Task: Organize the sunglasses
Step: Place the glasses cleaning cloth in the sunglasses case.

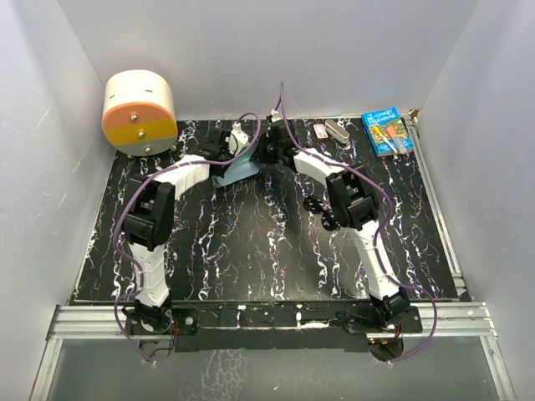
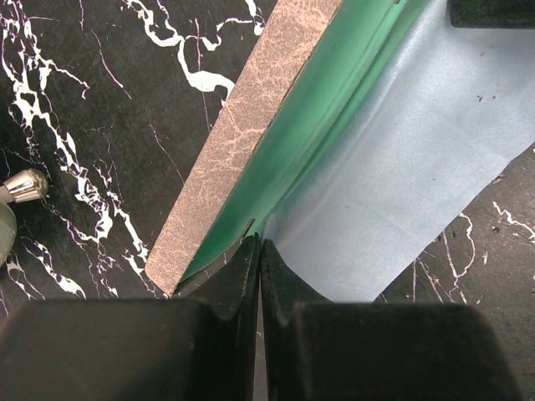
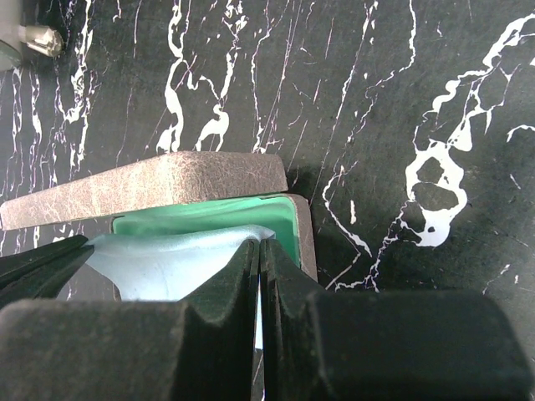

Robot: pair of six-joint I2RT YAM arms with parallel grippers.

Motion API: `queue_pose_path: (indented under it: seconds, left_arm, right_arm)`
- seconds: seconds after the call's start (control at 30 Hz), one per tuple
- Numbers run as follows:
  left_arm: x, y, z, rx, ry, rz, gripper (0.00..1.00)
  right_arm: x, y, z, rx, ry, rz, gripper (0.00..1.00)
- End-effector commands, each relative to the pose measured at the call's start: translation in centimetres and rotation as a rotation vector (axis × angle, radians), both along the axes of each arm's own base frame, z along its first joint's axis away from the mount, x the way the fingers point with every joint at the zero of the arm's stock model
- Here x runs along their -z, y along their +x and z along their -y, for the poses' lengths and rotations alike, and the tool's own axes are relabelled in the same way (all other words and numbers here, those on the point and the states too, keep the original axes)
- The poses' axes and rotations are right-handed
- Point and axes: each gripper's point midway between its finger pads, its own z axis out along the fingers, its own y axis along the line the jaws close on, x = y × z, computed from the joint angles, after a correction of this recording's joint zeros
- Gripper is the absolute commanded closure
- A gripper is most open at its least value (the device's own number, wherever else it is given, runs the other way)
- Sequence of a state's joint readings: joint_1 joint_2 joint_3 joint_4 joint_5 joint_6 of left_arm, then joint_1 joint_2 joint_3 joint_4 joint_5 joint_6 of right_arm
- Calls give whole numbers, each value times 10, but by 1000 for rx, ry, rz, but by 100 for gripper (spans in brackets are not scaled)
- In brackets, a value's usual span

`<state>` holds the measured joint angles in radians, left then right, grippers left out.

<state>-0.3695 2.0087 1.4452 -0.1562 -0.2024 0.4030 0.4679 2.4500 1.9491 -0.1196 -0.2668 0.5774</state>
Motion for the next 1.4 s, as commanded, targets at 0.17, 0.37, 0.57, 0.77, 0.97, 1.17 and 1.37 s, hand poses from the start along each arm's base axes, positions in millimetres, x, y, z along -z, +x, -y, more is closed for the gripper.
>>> queue_pose_path:
  seconds: [0.17, 0.37, 0.57, 0.77, 0.97, 1.17, 1.37]
  left_arm:
    - [-11, 13, -3, -11, 28, 51, 100]
    - [-8, 13, -3, -13, 30, 45, 100]
    - [-6, 11, -4, -13, 32, 44, 100]
    - [-7, 12, -5, -15, 37, 48, 100]
    - [-7, 12, -6, -17, 44, 47, 100]
    - [-6, 13, -7, -18, 50, 44, 100]
    - [-5, 13, -6, -18, 49, 39, 96]
  right_arm:
    - [-36, 24, -8, -6, 64, 123, 92]
    - [-35, 25, -7, -2, 60, 123, 92]
    - [-34, 25, -8, -9, 66, 121, 92]
    - [-31, 24, -10, -21, 75, 111, 92]
    - [-27, 23, -12, -30, 76, 100, 92]
    - [-24, 23, -9, -22, 66, 94, 92]
    - [-27, 23, -8, -17, 65, 104, 92]
